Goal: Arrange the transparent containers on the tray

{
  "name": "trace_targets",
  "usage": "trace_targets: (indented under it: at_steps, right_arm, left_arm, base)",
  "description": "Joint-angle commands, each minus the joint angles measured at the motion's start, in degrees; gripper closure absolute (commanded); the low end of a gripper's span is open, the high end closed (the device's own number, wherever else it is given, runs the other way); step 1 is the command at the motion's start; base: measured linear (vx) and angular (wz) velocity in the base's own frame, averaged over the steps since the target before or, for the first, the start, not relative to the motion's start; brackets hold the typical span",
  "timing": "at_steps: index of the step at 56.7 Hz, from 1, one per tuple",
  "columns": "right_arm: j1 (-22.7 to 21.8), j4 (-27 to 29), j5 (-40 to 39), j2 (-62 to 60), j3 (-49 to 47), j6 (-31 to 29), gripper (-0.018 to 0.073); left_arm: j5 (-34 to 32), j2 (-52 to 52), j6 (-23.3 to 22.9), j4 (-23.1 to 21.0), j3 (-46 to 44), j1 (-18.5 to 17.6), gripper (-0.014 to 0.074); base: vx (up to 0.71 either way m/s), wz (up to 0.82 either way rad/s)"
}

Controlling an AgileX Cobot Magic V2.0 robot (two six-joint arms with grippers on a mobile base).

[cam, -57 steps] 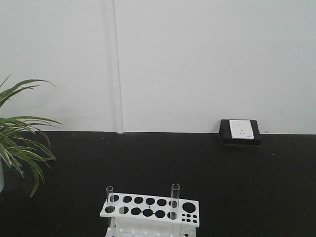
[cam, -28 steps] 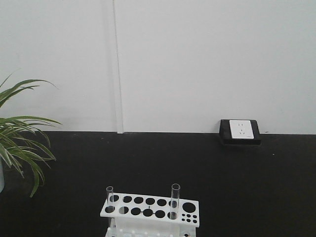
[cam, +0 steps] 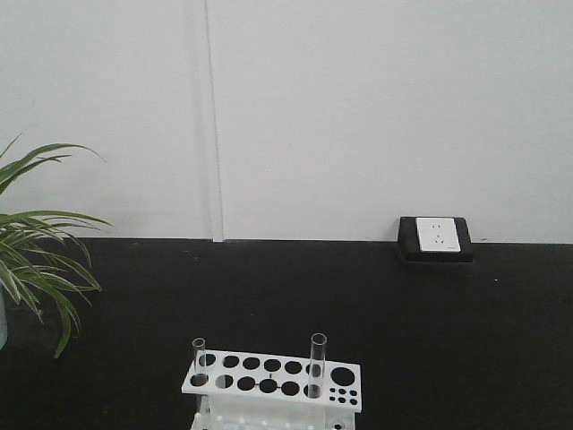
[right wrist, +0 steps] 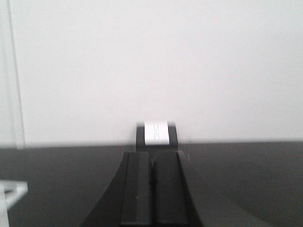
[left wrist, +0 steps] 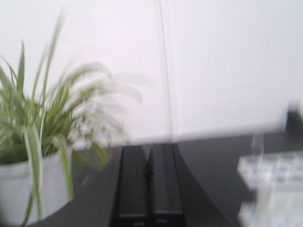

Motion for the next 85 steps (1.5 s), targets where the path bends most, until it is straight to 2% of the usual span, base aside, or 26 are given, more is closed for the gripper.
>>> trace_targets:
  at_steps: [1, 5, 15, 22, 31, 40, 58, 68, 75, 79, 85]
  right_arm:
    - [-0.2, 1.7, -6.3, -0.4, -4.2, 0.8, 0.0571]
    - [-0.2, 1.7, -4.3, -0.2, -8.9, 0.5, 0.0571]
    - [-0.2, 0.0, -1.1, 6.2, -24.1, 0.2, 0.0571]
    - [-0.1, -0.3, -0.4, 15.6, -36.2, 0.4, 0.0571]
    - [-0.1, -0.2, 2.2, 27.7, -45.5, 0.4, 0.0571]
    - [-0.1, -0.2, 1.7, 36.5, -48.5, 0.5, 0.0571]
    - [-0.1, -0.1, 4.7, 42.4, -48.5, 0.5, 0.0564]
    - [-0.1, -0.1, 5.2, 42.6, -48.5, 0.5, 0.052]
    - [-0.1, -0.7, 5.2, 42.6, -48.5, 0.3, 0.043]
    - [-0.1, -1.4, 5.2, 42.6, -48.5, 0.3, 0.0349]
    - [-0.1, -1.6, 5.3, 42.6, -48.5, 0.3, 0.0167]
  left_arm:
    - [-9.1, -1.3, -7.4, -2.4, -3.0, 0.1, 0.0603]
    - [-5.1, -1.2, -10.1, -1.1, -9.4, 0.1, 0.0603]
    - [4.7, 7.2, -9.9, 7.1, -29.0, 0.1, 0.0603]
    - [7.7, 19.2, -9.9, 8.6, -40.9, 0.1, 0.0603]
    - [9.4, 32.0, -9.8, 8.6, -49.5, 0.1, 0.0603]
    - [9.2, 40.0, -10.1, 8.5, -52.2, 0.1, 0.0603]
    - [9.5, 44.8, -10.0, 8.5, -52.2, 0.1, 0.0596]
    - [10.1, 45.5, -10.0, 8.5, -52.2, 0.1, 0.0533]
    - [10.8, 45.5, -10.0, 8.5, -52.2, 0.1, 0.0451]
    - [11.0, 45.5, -9.9, 8.5, -52.2, 0.1, 0.0387]
    - [12.0, 45.5, -9.9, 8.6, -52.2, 0.1, 0.0267]
  base:
    - [0.0, 0.0]
    - [0.0, 0.0]
    - [0.0, 0.0]
    - [0.0, 0.0]
    - [0.0, 0.0]
    - [0.0, 0.0]
    - [0.0, 0.0]
    - [0.0, 0.0]
    - [0.0, 0.0]
    - [0.0, 0.0]
    - [0.0, 0.0]
